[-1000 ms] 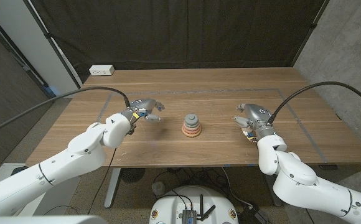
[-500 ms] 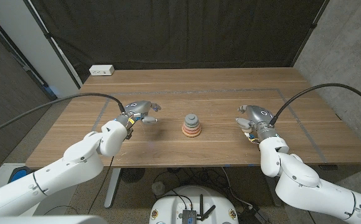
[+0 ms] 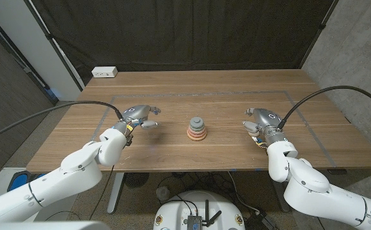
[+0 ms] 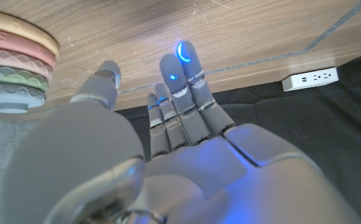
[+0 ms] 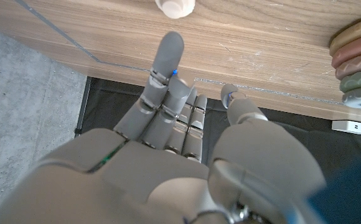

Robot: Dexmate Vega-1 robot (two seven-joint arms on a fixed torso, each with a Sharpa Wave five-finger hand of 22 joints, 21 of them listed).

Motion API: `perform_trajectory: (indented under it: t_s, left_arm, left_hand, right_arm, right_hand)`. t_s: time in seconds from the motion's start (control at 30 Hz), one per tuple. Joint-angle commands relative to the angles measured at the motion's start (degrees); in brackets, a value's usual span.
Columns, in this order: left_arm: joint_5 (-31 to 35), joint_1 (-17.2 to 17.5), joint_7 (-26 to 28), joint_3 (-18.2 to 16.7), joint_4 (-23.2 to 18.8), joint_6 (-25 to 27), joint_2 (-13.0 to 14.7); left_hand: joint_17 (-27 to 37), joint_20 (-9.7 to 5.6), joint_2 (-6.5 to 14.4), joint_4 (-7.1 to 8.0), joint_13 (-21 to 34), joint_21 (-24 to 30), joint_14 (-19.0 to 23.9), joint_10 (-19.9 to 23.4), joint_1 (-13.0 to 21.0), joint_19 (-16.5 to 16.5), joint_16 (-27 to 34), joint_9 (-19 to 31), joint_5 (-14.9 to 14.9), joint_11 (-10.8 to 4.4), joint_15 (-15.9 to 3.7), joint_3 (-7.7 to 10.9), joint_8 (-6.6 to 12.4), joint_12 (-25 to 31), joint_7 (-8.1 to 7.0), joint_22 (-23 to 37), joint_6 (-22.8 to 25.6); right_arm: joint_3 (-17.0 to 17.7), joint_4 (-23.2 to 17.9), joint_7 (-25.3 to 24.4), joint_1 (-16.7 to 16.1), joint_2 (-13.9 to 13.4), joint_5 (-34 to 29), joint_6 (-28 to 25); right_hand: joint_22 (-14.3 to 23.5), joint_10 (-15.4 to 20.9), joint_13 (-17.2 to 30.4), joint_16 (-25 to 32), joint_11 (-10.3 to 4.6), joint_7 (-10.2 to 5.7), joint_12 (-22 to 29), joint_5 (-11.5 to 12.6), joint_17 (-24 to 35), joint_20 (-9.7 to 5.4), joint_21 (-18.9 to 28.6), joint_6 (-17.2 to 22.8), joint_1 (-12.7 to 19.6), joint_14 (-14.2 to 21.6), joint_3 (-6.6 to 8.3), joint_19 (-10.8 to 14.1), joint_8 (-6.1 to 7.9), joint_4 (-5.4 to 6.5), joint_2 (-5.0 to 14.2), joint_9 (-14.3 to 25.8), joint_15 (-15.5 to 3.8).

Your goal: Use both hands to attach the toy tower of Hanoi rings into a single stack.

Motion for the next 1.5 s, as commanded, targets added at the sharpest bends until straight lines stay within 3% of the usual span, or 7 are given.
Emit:
perform_trajectory:
  t_s: [0.03, 0.43, 0.7, 0.93, 1.2, 1.3, 1.5]
  left_arm:
    - [-2.1, -0.5, 2.1, -0.3, 1.6, -1.3, -0.2]
    - [-4.3, -0.2, 4.3, -1.1, 3.0, -3.5, -0.5]
    - [-5.9, 1.2, 5.6, -3.0, 3.1, -3.5, 0.1]
    - [-7.3, 1.9, 6.5, -4.1, 3.3, -4.7, 0.1]
    - [-8.3, 2.8, 9.3, -5.4, 4.5, -7.0, -0.9]
    - [-8.2, 2.9, 9.3, -5.6, 4.3, -6.9, -0.8]
    - [-8.5, 2.4, 8.2, -5.3, 4.0, -5.6, -0.8]
  left_hand:
    - [0.1, -5.92, 0.4, 0.04, 0.1, 0.1, 0.4, 0.2, -0.1, 0.6, 0.2, 0.1, 0.3, 0.11, -5.10, 0.25, -0.11, -0.1, -0.07, 0.1, 0.4]
    - [0.2, -5.58, 0.8, 0.33, 0.1, -0.1, 0.5, 0.2, -0.6, 0.4, 0.1, 0.1, 0.3, 0.31, -5.07, 0.38, -0.23, -0.2, 0.04, 0.1, 0.5]
    - [0.4, -5.37, 1.2, 0.29, 0.2, -0.2, 0.1, 0.3, -0.9, 0.2, -0.1, 0.1, 0.4, 0.40, -5.06, 0.63, -0.24, -0.2, -0.18, 0.1, 0.9]
    - [0.5, -5.22, 1.4, 0.31, 0.3, -0.3, 0.1, 0.3, -1.1, 0.2, -0.1, 0.1, 0.4, 0.40, -5.06, 0.77, -0.31, -0.2, -0.21, 0.1, 0.9]
    - [0.7, -4.99, 2.0, 0.35, 0.3, -0.3, 0.1, 0.8, -1.4, 0.4, -0.2, 0.2, 0.4, 0.55, -5.06, 1.04, -0.29, -0.1, -0.05, 0.1, 1.3]
    - [0.8, -5.02, 2.1, 0.32, 0.3, -0.3, 0.3, 0.9, -1.4, 0.6, -0.1, 0.2, 0.4, 0.56, -5.06, 1.12, -0.26, -0.1, -0.12, 0.1, 1.4]
    - [1.1, -4.98, 2.4, 0.26, 0.4, -0.3, 0.4, 0.7, -1.6, 0.6, 0.0, 0.2, 0.5, 0.56, -5.05, 1.34, -0.37, -0.2, 0.02, 0.1, 1.4]
  right_arm:
    - [-0.1, 0.4, -0.2, 0.2, 0.8, -0.1, -0.8]
    - [-2.4, -0.5, 2.2, 2.0, -0.4, -0.8, -3.5]
    - [-4.4, -1.1, 3.7, 4.0, -1.0, -1.6, -6.1]
    - [-8.1, -1.3, 6.9, 8.1, -1.7, -2.5, -9.8]
    - [-11.4, -0.9, 8.9, 11.8, -2.2, -2.1, -13.1]
    - [-12.3, -0.9, 9.3, 12.8, -2.4, -1.4, -14.3]
    - [-13.9, -0.8, 9.5, 14.8, -2.9, 0.9, -16.2]
  right_hand:
    - [0.2, -0.8, 0.1, -0.1, 0.08, -0.35, -0.2, 0.0, 0.0, -2.13, 0.1, -0.7, 0.3, -0.4, 0.17, -0.4, -0.54, -0.20, -0.65, 0.2, -1.42]
    - [0.6, -2.1, -0.6, 1.4, -1.54, -2.06, -0.7, 0.0, 0.9, -2.11, 0.8, -1.1, 0.5, 0.9, -0.28, 0.1, -0.77, -0.46, -2.04, 0.1, -1.40]
    - [0.4, -3.6, -1.2, 0.7, -0.46, -1.14, -0.9, 0.0, -0.1, -2.13, 0.5, -2.6, 1.0, -0.7, -0.26, -0.7, -1.28, -0.60, -3.13, 0.0, -1.39]
    - [0.3, -5.5, -1.7, 0.1, 0.12, -0.78, -1.0, 0.0, -0.7, -2.11, 0.4, -3.6, 1.8, -1.7, -0.46, -1.6, -1.57, -0.51, -3.82, -0.2, -1.41]
    - [0.4, -5.6, -2.2, -0.7, -0.28, -2.52, -0.4, -0.2, -1.4, -2.09, 0.4, -5.7, 2.4, -2.4, -1.15, -2.4, -1.81, -0.28, -4.44, -0.3, -1.42]
    - [0.4, -5.8, -2.3, -0.9, -0.09, -2.37, -0.4, -0.2, -1.6, -2.08, 0.4, -5.8, 2.5, -2.6, -1.27, -2.7, -1.75, -0.26, -4.52, -0.3, -1.43]
    - [0.4, -5.9, -2.7, -1.2, 0.40, 0.18, -0.2, -0.5, -2.0, -2.04, 0.6, -6.4, 2.6, -2.5, -2.00, -3.1, -1.63, -0.02, -4.64, -0.5, -1.42]
